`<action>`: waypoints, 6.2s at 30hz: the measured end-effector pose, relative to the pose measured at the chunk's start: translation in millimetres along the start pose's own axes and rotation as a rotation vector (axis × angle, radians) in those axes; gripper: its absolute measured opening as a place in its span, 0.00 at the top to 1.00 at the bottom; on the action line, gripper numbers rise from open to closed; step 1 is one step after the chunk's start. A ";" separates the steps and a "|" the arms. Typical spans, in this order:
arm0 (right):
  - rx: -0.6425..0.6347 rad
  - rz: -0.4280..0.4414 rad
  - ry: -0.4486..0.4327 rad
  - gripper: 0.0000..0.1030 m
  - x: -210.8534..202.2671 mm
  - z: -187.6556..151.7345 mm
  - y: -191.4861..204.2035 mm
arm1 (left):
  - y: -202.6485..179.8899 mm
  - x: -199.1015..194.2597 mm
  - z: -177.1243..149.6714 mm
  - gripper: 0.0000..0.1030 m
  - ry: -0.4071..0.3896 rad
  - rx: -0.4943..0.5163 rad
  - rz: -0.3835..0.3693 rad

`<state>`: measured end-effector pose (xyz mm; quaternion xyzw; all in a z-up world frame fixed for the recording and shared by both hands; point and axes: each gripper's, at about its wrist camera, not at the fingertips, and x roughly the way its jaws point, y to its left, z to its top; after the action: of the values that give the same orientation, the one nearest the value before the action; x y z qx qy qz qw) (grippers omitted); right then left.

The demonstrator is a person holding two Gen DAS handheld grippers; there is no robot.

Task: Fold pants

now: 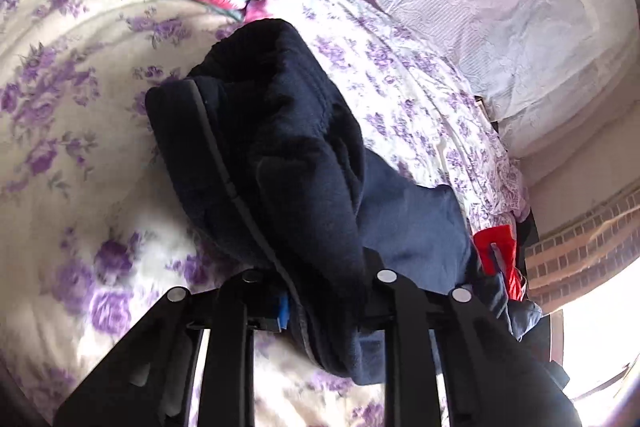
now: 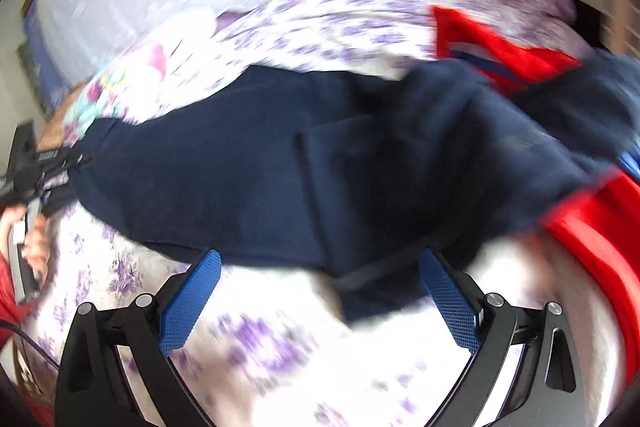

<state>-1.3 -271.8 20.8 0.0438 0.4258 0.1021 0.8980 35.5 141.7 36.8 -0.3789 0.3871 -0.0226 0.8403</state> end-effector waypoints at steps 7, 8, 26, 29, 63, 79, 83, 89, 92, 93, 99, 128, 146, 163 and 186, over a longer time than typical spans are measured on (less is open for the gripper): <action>0.315 0.000 -0.007 0.08 -13.9 -9.4 -76.3 | -1.4 -69.6 -20.5 0.83 -0.065 0.004 0.010; 0.327 0.000 -0.003 0.10 -7.8 -7.3 -81.6 | 2.4 -78.6 -23.3 0.83 -0.074 -0.014 0.020; 0.259 0.252 0.015 0.90 -66.1 -11.0 -77.0 | 25.0 -147.6 -71.5 0.83 -0.068 -0.035 0.132; 0.284 0.224 0.067 0.89 -91.6 -50.5 -82.8 | 32.9 -156.5 -92.0 0.83 -0.018 -0.019 0.138; 0.486 0.077 -0.142 0.93 -107.3 50.5 -139.0 | 41.2 -192.7 -135.9 0.57 -0.001 0.022 0.232; 0.419 0.147 0.132 0.64 -101.6 -30.2 -88.8 | 53.2 -175.3 -145.5 0.55 0.083 -0.082 0.181; 0.420 0.132 0.146 0.64 -104.5 -34.6 -91.7 | 60.3 -176.0 -147.1 0.55 0.088 -0.104 0.188; 0.414 0.115 0.164 0.64 -103.0 -37.6 -88.9 | 76.9 -181.3 -133.7 0.55 0.058 -0.141 0.220; 0.417 0.114 0.174 0.64 -100.4 -38.1 -88.8 | 66.6 -172.2 -125.9 0.49 0.059 -0.102 0.229; 0.416 0.111 0.177 0.64 -99.8 -38.1 -88.5 | 63.8 -167.6 -124.6 0.44 0.068 -0.084 0.241; 0.425 0.100 0.200 0.65 -97.0 -41.9 -90.5 | 72.4 -158.3 -121.0 0.80 0.085 -0.080 0.295; 0.488 0.234 0.187 0.98 -84.6 -37.7 -98.8 | 35.8 -181.3 -84.8 0.87 -0.048 -0.135 0.074; 0.223 0.156 0.000 0.56 -16.0 136.5 -60.0 | 1.4 -102.3 46.8 0.40 -0.074 -0.047 0.172; 0.326 0.151 0.140 0.53 -35.8 32.6 -74.9 | 105.7 -128.0 -79.1 0.28 0.063 -0.263 0.154; 0.295 0.106 0.121 0.53 -97.4 -13.4 -75.3 | 126.2 -209.2 -102.2 0.74 -0.134 -0.295 0.367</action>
<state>-60.7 -366.9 73.4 0.1911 0.4868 0.0883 0.8478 -211.3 237.5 44.5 -0.4214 0.3919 0.2122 0.7898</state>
